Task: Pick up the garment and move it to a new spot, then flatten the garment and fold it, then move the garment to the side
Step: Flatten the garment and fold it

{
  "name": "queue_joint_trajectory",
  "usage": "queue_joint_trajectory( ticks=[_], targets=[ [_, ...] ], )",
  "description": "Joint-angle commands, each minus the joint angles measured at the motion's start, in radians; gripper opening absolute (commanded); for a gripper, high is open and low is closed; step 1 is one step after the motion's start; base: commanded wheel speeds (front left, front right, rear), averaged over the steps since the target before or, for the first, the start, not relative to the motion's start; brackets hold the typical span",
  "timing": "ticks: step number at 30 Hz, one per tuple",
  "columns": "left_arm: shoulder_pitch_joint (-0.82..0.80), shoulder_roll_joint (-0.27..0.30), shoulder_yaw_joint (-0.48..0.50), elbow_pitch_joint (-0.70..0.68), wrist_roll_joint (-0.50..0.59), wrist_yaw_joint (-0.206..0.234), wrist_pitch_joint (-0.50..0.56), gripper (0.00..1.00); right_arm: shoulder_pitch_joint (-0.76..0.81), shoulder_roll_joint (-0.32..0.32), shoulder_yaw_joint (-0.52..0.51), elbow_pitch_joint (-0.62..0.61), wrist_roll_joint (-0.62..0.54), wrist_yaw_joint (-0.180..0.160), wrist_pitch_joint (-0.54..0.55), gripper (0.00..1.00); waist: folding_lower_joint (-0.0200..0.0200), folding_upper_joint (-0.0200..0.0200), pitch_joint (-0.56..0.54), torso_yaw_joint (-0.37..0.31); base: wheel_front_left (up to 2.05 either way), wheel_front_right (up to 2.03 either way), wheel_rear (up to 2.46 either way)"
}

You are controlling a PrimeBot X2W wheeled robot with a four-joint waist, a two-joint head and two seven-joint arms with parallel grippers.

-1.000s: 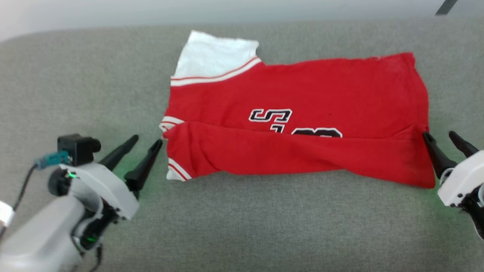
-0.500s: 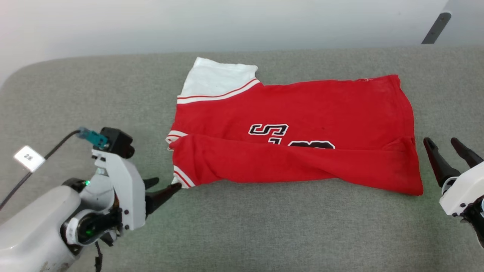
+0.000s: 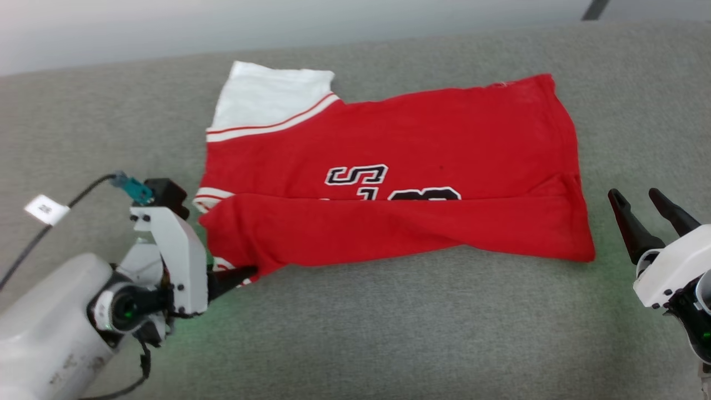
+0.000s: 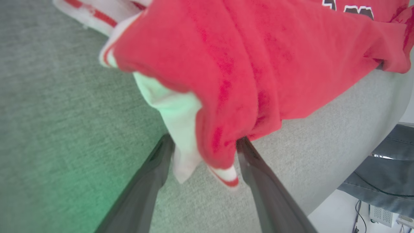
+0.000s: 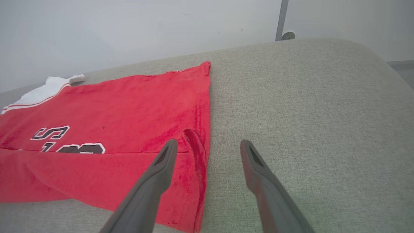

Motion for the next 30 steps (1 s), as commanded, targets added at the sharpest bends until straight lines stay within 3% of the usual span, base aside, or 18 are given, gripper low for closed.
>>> queue_joint_trajectory(
  ticks=[1, 3, 4, 5, 6, 11, 18, 23, 27, 28, 29, 30],
  targets=[
    [0.006, -0.013, -0.011, 0.024, -0.008, -0.008, 0.009, 1.00, -0.012, 0.003, 0.002, -0.004, 0.001, -0.001, -0.002, 1.00, 0.0000, 0.0000, 0.028, -0.031, 0.00, 0.00, 0.00],
    [0.007, -0.017, -0.011, 0.038, -0.013, -0.014, 0.015, 1.00, -0.014, 0.003, 0.004, -0.005, 0.001, -0.001, -0.001, 1.00, 0.0000, 0.0000, 0.031, -0.036, 0.00, 0.00, 0.00],
    [0.010, -0.027, -0.011, 0.053, -0.025, -0.031, 0.020, 0.37, -0.017, -0.005, 0.015, -0.008, -0.006, -0.001, 0.006, 1.00, 0.0000, 0.0000, 0.035, -0.040, 0.00, 0.00, 0.00],
    [0.010, -0.027, -0.011, 0.053, -0.025, -0.031, 0.020, 0.37, -0.017, -0.005, 0.015, -0.008, -0.006, -0.001, 0.006, 1.00, 0.0000, 0.0000, 0.035, -0.040, 0.00, 0.00, 0.00],
    [0.012, -0.031, -0.012, 0.060, -0.029, -0.040, 0.028, 0.00, -0.018, -0.011, 0.028, -0.012, -0.008, -0.001, 0.011, 1.00, 0.0000, 0.0000, 0.036, -0.043, 0.00, 0.00, 0.00],
    [0.008, -0.035, -0.018, 0.067, -0.023, -0.068, 0.029, 0.00, -0.045, -0.067, 0.113, -0.023, -0.019, -0.001, 0.095, 1.00, 0.0000, 0.0000, 0.040, -0.044, 0.00, 0.00, 0.00],
    [-0.001, -0.045, -0.024, 0.049, -0.003, -0.085, 0.018, 0.00, -0.125, -0.152, 0.243, 0.005, 0.035, -0.001, 0.353, 1.00, 0.0000, 0.0000, 0.050, -0.021, 0.00, 0.00, 0.00],
    [-0.010, -0.048, -0.031, 0.038, 0.021, -0.090, 0.008, 0.00, -0.178, -0.179, 0.283, 0.061, 0.067, -0.001, 0.496, 1.00, 0.0000, 0.0000, 0.065, 0.001, 0.00, 0.00, 0.00],
    [-0.019, -0.056, -0.033, 0.033, 0.027, -0.093, 0.003, 0.00, -0.206, -0.181, 0.299, 0.099, 0.086, -0.001, 0.549, 1.00, 0.0000, 0.0000, 0.076, 0.016, 0.00, 0.00, 0.00],
    [-0.019, -0.058, -0.034, 0.033, 0.030, -0.094, 0.002, 0.00, -0.206, -0.180, 0.302, 0.107, 0.089, -0.001, 0.551, 0.85, 0.0000, 0.0000, 0.078, 0.020, 0.00, 0.00, 0.00],
    [-0.020, -0.059, -0.034, 0.035, 0.031, -0.097, -0.001, 0.00, -0.206, -0.180, 0.307, 0.112, 0.091, -0.001, 0.550, 0.35, 0.0000, 0.0000, 0.080, 0.022, 0.00, 0.00, 0.00],
    [-0.020, -0.060, -0.034, 0.037, 0.032, -0.100, -0.002, 0.00, -0.210, -0.181, 0.312, 0.114, 0.092, -0.001, 0.547, 0.14, 0.0000, 0.0000, 0.082, 0.024, 0.00, 0.00, 0.00]
  ],
)
